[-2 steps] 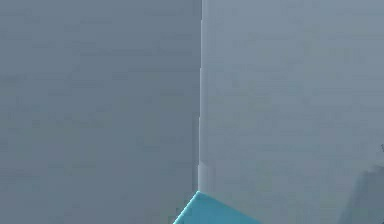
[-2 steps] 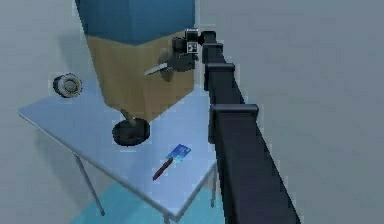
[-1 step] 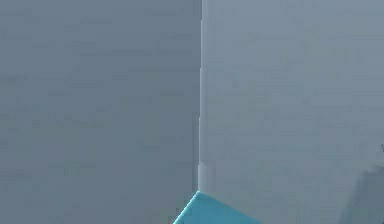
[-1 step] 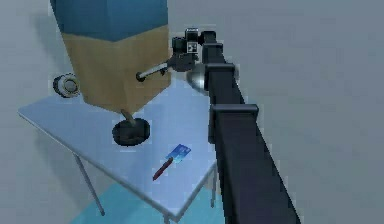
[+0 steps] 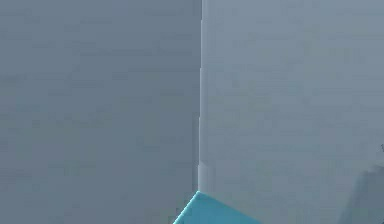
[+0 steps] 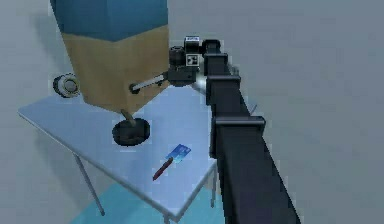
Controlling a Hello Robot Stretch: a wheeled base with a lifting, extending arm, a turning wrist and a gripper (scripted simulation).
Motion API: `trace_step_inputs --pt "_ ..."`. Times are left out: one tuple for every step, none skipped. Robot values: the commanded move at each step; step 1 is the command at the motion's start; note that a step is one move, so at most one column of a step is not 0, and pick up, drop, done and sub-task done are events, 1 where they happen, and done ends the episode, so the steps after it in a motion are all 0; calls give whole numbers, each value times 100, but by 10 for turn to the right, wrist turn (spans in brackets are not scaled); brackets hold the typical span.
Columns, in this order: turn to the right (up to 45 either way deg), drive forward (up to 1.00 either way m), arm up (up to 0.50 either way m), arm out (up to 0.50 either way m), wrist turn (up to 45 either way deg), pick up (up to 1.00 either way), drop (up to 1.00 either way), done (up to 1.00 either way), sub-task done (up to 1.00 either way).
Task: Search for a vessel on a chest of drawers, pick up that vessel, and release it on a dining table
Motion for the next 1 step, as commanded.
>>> trace_step_inputs --pt "0 0 0 0 0 0 0 100 0"
